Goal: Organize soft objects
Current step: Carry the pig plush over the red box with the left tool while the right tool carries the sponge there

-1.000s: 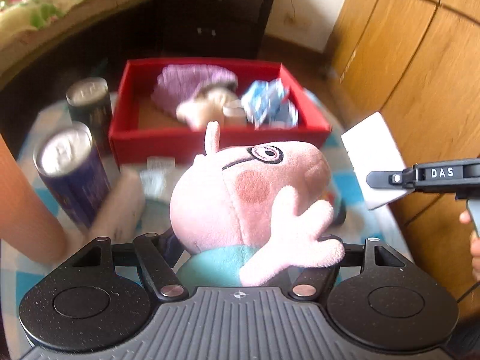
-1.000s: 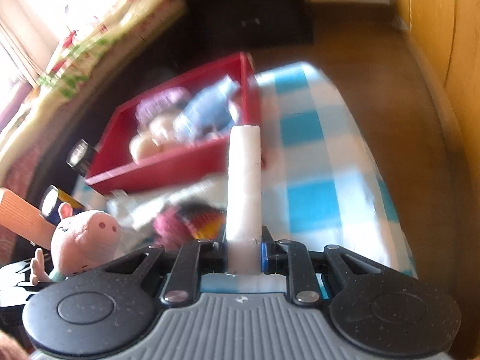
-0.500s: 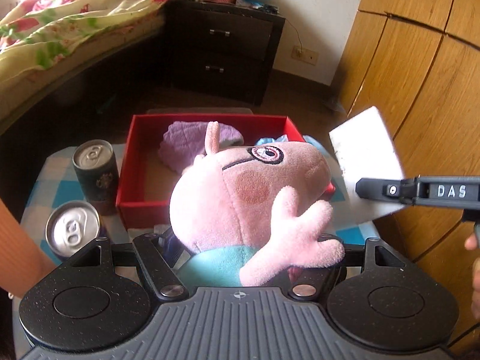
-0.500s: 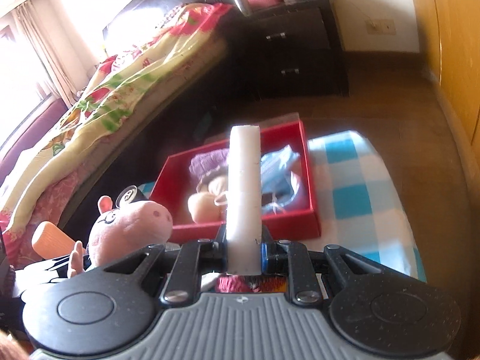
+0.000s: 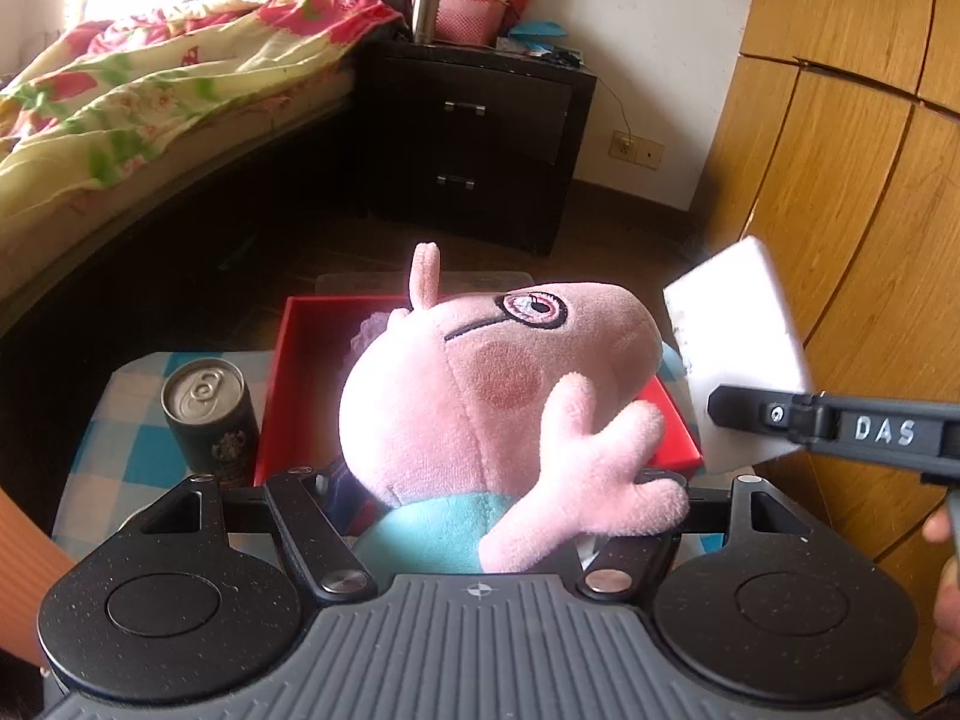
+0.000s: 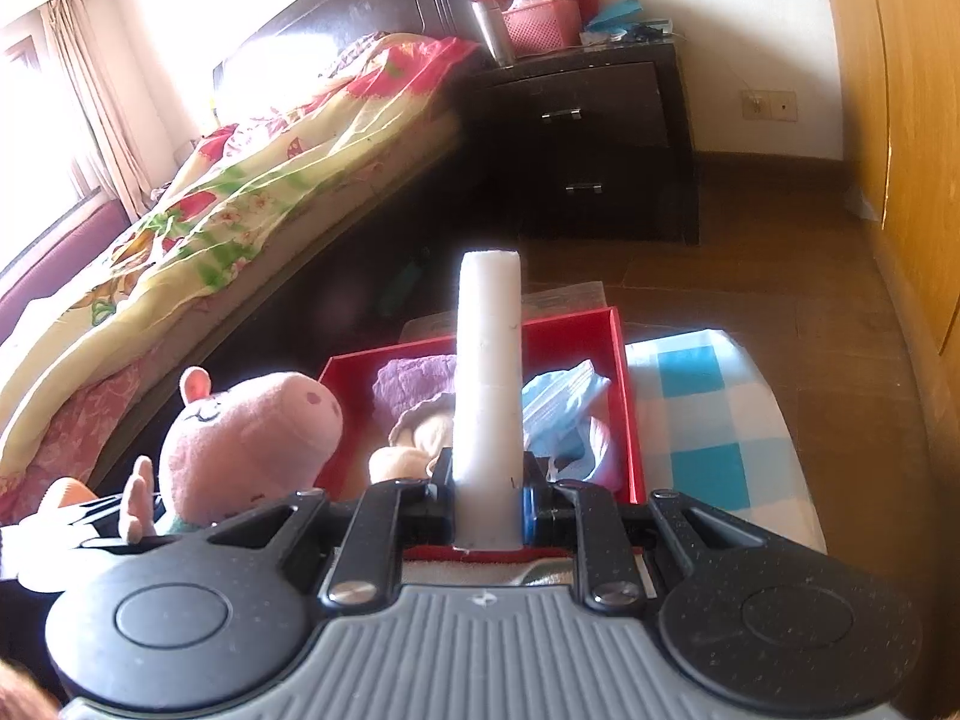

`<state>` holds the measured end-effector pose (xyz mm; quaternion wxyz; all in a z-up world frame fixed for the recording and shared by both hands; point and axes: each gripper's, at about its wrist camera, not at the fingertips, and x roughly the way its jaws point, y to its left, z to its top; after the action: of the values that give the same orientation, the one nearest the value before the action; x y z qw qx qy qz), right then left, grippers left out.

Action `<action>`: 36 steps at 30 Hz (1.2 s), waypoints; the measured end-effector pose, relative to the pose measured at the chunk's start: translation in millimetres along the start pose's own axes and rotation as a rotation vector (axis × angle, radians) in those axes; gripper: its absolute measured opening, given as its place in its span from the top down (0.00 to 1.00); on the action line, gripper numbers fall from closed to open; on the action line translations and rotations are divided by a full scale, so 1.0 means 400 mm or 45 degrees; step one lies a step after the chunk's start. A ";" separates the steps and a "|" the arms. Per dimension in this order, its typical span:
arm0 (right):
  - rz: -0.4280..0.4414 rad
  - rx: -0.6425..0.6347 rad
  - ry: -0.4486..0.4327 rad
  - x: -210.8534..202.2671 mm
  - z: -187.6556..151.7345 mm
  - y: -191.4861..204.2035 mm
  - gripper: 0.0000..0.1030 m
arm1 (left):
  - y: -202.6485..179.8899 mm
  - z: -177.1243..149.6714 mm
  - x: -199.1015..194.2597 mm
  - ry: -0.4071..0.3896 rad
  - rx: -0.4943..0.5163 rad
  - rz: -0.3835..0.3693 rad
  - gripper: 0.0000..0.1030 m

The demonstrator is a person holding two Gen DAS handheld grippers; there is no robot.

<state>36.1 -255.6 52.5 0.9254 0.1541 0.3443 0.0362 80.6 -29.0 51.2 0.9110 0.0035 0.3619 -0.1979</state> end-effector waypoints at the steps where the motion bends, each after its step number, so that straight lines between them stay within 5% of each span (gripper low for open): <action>1: -0.004 -0.004 0.006 0.008 0.002 0.001 1.00 | 0.003 0.002 0.003 -0.003 -0.005 0.006 0.32; 36: -0.108 -0.062 -0.006 0.207 0.080 -0.020 1.00 | 0.053 0.067 0.155 -0.026 -0.025 0.108 0.31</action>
<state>119.5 -257.1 21.0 0.9304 0.1168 0.3475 0.0048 146.7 -35.5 27.0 0.9222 0.0078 0.3540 -0.1555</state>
